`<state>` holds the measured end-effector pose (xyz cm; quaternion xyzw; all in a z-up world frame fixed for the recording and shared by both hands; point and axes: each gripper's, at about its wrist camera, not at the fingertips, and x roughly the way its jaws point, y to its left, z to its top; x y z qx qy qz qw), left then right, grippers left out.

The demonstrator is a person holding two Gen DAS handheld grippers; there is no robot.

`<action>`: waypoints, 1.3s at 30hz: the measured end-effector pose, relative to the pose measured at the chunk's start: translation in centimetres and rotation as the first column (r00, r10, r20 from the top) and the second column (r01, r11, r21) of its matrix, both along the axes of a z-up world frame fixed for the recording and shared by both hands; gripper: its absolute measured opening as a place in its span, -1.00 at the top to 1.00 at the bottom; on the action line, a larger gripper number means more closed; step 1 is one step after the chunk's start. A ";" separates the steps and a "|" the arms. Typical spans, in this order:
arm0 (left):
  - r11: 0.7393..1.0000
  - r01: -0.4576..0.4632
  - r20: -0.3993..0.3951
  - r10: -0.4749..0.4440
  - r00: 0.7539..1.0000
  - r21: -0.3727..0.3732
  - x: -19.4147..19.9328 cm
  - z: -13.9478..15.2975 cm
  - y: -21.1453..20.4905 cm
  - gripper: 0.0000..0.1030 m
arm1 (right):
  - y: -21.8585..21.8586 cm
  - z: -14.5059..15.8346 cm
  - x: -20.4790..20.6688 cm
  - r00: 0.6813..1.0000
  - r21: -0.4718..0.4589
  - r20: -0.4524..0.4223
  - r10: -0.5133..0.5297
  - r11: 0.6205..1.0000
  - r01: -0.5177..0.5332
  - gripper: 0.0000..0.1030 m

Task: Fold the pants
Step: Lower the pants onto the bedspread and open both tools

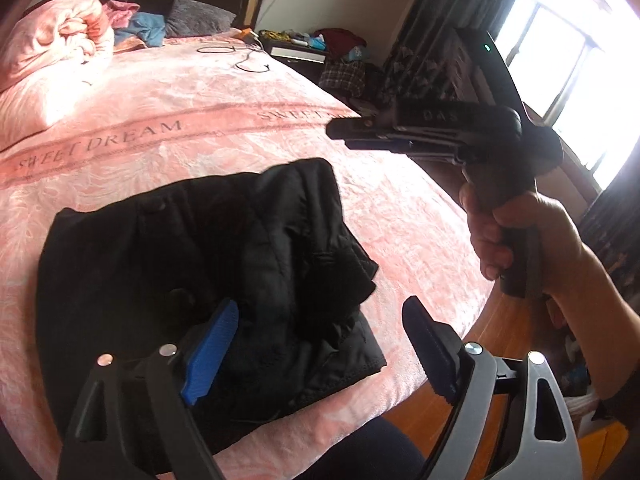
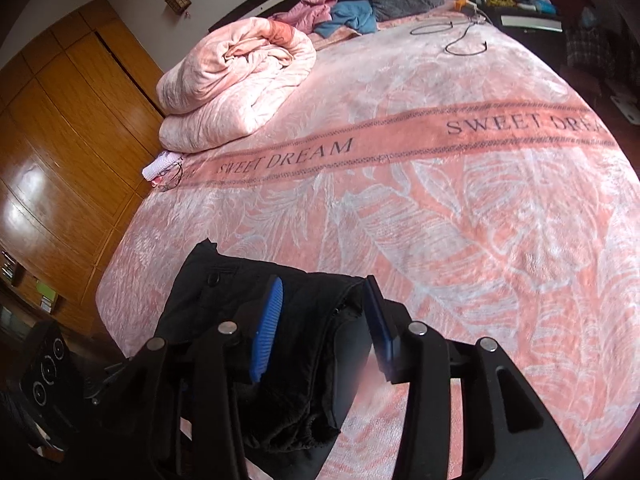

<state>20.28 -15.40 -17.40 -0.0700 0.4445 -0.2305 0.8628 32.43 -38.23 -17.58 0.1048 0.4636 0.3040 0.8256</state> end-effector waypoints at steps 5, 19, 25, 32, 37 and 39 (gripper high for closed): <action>0.989 -0.147 0.000 0.147 0.989 0.035 0.6 -0.3 6.4 -0.67 | 2.7 -5.1 0.8 0.995 -0.174 -0.092 0.026 0.984 -0.042 0.27; 0.956 -0.291 -0.024 0.292 0.956 0.028 0.2 -1.6 13.5 -0.69 | 1.8 -2.8 -9.7 0.996 0.054 -0.080 -0.045 0.997 0.049 0.19; 0.942 -0.312 -0.103 0.325 0.940 0.123 0.9 -5.2 13.7 -0.69 | 1.9 -7.9 -10.9 0.978 -0.093 -0.187 -0.092 0.993 0.075 0.86; 0.933 -0.349 -0.092 0.357 0.930 0.091 0.2 -4.8 15.8 -0.69 | 0.5 -4.3 -11.4 0.978 -0.007 -0.169 -0.126 0.992 0.127 0.45; 0.930 -0.365 -0.121 0.366 0.922 0.031 0.6 -4.3 17.0 -0.76 | 1.7 -5.1 -8.5 0.972 0.049 -0.212 -0.103 0.992 0.116 0.23; 0.931 -0.364 -0.148 0.362 0.920 0.017 1.0 -4.6 17.5 -0.76 | 1.3 -8.0 -7.8 0.950 0.011 -0.288 -0.121 0.991 0.130 0.47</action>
